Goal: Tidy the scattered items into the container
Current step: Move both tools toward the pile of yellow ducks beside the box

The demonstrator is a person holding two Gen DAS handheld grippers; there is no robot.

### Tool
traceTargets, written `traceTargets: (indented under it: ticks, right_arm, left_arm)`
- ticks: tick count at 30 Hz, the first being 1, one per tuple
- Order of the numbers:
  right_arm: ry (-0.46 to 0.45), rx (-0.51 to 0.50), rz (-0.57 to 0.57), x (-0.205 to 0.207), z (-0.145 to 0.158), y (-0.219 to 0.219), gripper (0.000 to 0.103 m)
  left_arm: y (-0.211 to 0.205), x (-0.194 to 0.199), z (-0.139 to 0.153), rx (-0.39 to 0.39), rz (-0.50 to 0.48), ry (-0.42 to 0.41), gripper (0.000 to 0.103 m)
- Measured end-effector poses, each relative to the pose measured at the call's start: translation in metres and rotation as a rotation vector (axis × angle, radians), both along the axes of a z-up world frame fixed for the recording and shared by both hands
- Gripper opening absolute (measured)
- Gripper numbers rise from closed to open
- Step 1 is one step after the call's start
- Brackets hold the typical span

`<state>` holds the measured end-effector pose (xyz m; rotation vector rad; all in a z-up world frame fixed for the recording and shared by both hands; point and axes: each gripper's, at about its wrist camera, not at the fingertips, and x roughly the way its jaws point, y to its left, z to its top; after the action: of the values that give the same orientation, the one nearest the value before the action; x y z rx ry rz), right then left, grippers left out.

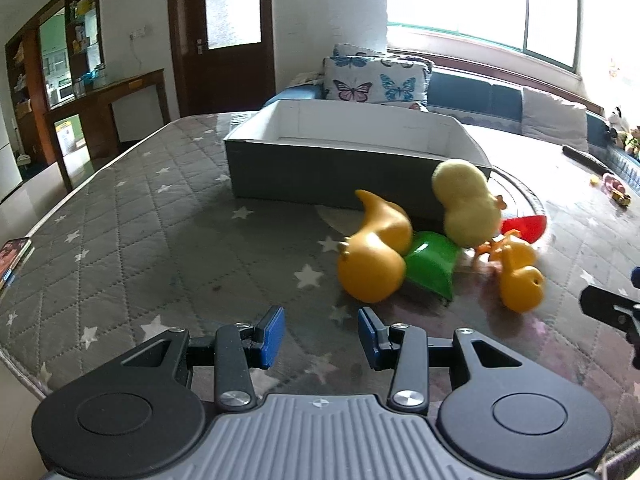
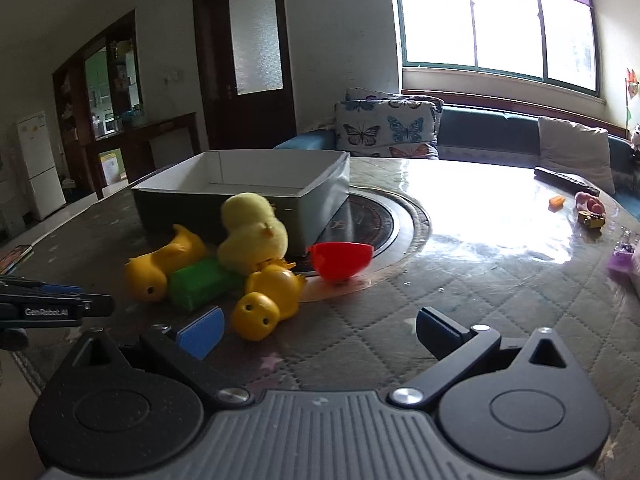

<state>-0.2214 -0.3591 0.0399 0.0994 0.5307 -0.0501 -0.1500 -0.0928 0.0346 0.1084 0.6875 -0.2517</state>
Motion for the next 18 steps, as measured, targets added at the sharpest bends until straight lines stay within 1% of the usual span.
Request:
traceTargets:
  ticks: [14, 18]
  right_arm:
    - [0.042, 0.004, 0.087, -0.004, -0.009, 0.025, 0.103]
    - [0.054, -0.001, 0.097, -0.005, -0.012, 0.029, 0.103]
  left_arm:
    - [-0.012, -0.011, -0.002, 0.002, -0.034, 0.004, 0.043]
    - [-0.013, -0.012, -0.003, 0.003, -0.035, 0.010, 0.043]
